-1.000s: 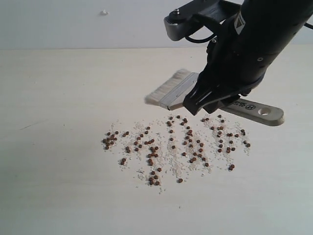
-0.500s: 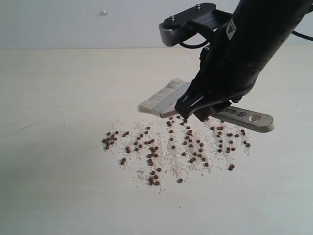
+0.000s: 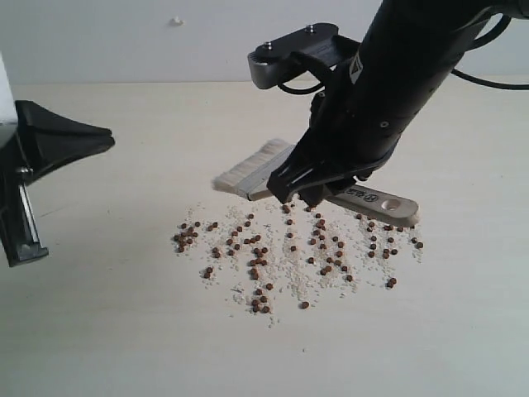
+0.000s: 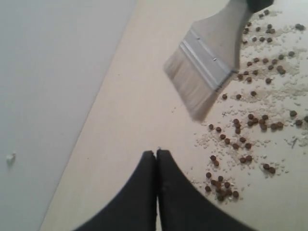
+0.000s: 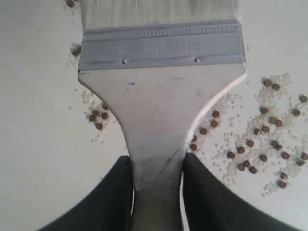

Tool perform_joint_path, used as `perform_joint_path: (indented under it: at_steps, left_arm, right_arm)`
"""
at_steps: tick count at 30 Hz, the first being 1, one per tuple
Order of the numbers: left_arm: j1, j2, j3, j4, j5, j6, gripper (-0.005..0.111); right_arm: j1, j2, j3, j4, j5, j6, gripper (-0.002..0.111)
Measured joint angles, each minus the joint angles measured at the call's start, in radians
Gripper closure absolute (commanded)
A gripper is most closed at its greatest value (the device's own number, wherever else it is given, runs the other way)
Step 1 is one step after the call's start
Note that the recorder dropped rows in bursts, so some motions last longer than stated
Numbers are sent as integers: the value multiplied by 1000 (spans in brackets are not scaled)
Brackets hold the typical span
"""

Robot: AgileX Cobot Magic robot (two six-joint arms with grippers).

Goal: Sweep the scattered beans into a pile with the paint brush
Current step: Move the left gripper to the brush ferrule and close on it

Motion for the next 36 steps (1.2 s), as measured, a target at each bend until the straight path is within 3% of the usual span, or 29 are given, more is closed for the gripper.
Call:
perform_joint_path:
  at_steps: [4, 8, 18, 25, 31, 36]
  left_arm:
    - [-78, 42, 0, 9, 22, 16, 105]
    - [-130, 98, -9, 9, 17, 34, 90]
    - [-147, 196, -11, -23, 86, 267, 55]
    - [-164, 204, -13, -292, 113, 538, 54]
    - [-204, 204, -13, -337, 176, 692, 54]
    - [-239, 210, -13, -343, 202, 723, 54]
  right_arm:
    - [-4, 22, 0, 24, -26, -9, 108]
    - [-50, 39, 0, 68, -28, -45, 108]
    - [-197, 39, 0, 313, -3, -252, 108]
    - [-202, 71, 0, 502, -24, -331, 108]
    - [-202, 111, 0, 582, -31, -372, 108]
    - [-202, 115, 0, 598, -34, -382, 108]
